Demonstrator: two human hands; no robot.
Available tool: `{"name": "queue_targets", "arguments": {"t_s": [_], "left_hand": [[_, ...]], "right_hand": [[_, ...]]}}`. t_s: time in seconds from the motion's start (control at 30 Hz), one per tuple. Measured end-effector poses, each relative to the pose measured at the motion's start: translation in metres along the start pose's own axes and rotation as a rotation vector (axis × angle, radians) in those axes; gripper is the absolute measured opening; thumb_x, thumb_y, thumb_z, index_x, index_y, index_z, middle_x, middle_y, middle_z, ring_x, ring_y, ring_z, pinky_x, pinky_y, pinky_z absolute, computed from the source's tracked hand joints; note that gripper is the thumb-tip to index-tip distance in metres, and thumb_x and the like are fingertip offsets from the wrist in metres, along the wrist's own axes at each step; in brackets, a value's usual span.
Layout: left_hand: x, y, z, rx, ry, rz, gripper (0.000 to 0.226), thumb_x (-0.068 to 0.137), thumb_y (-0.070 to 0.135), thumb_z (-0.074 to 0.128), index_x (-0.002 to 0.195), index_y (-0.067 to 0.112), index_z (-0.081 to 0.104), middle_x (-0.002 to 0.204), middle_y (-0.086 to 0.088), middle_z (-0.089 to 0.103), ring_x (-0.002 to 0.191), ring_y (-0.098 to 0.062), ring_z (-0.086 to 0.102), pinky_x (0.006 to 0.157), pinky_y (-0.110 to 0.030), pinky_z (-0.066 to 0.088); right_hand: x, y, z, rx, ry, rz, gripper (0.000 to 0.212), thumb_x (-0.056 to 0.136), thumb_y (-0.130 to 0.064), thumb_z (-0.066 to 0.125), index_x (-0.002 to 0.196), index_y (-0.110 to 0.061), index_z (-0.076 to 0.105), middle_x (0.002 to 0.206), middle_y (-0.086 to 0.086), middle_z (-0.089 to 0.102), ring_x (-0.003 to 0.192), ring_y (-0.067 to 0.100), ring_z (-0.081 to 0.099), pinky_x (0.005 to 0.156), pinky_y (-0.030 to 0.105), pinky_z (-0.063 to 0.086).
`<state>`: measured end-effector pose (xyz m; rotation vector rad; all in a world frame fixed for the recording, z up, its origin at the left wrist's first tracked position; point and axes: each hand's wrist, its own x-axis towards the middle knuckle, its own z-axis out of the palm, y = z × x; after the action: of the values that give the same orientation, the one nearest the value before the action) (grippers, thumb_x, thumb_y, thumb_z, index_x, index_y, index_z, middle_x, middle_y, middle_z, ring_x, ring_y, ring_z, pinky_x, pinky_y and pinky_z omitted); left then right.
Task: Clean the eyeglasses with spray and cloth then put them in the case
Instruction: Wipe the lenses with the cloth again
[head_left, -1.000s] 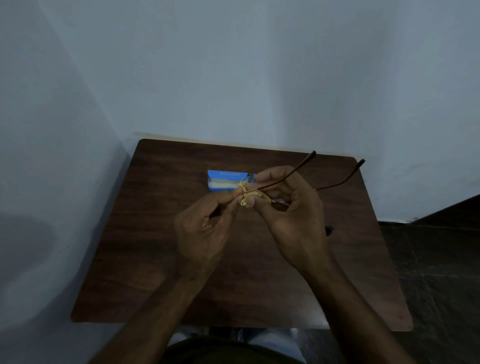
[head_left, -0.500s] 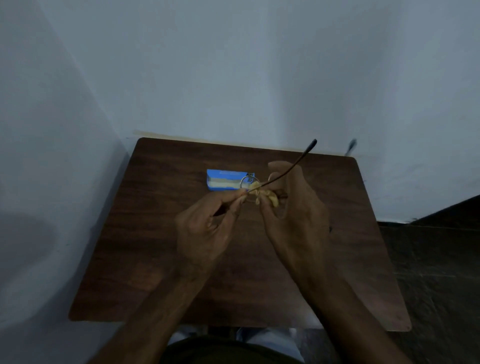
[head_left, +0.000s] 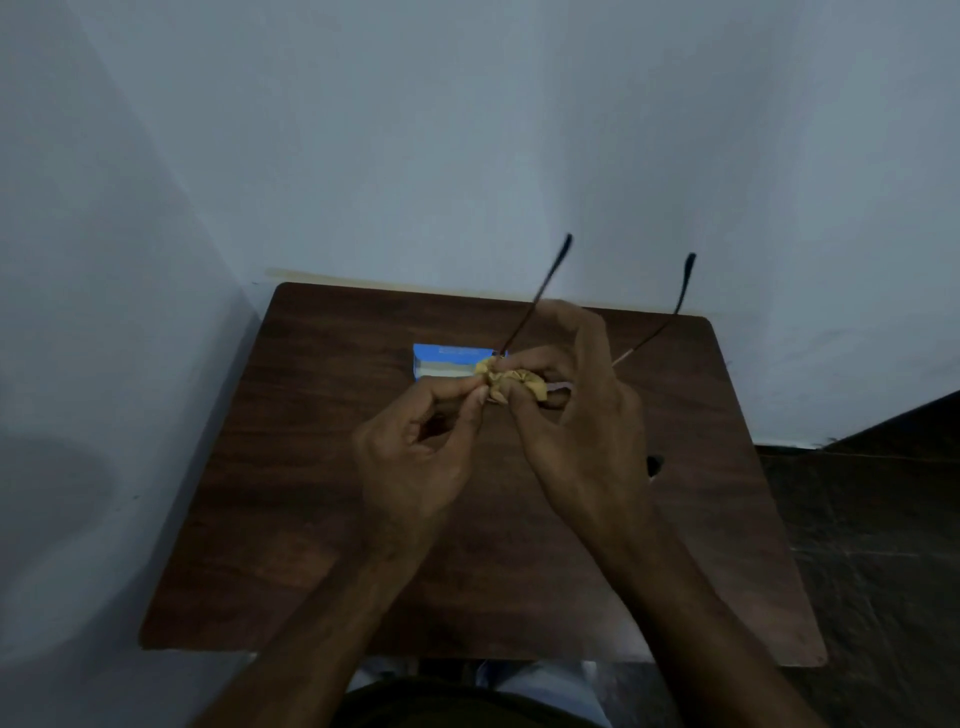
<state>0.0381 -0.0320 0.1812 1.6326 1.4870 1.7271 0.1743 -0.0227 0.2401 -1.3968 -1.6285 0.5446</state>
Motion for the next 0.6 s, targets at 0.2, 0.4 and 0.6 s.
{"name": "queue_targets", "arguments": {"t_s": [0.2, 0.4, 0.6], "left_hand": [[0.007, -0.002, 0.003, -0.002, 0.049, -0.168, 0.016, 0.088, 0.010, 0.083, 0.103, 0.007, 0.078, 0.096, 0.004, 0.079, 0.091, -0.005, 0.077, 0.080, -0.027, 0.064], [0.012, -0.006, 0.002, -0.078, 0.092, -0.282, 0.013, 0.089, 0.006, 0.082, 0.101, 0.005, 0.077, 0.095, 0.000, 0.080, 0.089, -0.009, 0.078, 0.078, -0.029, 0.065], [0.012, -0.007, 0.003, -0.092, 0.070, -0.273, 0.011, 0.088, 0.005, 0.082, 0.097, 0.005, 0.076, 0.093, 0.002, 0.079, 0.088, -0.008, 0.078, 0.077, -0.031, 0.065]], "right_hand": [[0.006, 0.021, -0.003, -0.235, 0.120, -0.072, 0.072, 0.084, -0.006, 0.080, 0.144, -0.023, 0.044, 0.108, -0.006, 0.071, 0.095, 0.015, 0.067, 0.077, 0.043, 0.061], [0.000, 0.023, 0.017, -0.223, 0.091, -0.154, 0.072, 0.082, -0.002, 0.080, 0.144, -0.020, 0.049, 0.114, -0.018, 0.062, 0.099, 0.000, 0.055, 0.084, 0.005, 0.041], [0.009, 0.026, 0.016, -0.310, 0.099, -0.149, 0.074, 0.083, -0.006, 0.080, 0.148, -0.021, 0.046, 0.118, -0.002, 0.071, 0.098, 0.012, 0.062, 0.083, 0.023, 0.044]]}}
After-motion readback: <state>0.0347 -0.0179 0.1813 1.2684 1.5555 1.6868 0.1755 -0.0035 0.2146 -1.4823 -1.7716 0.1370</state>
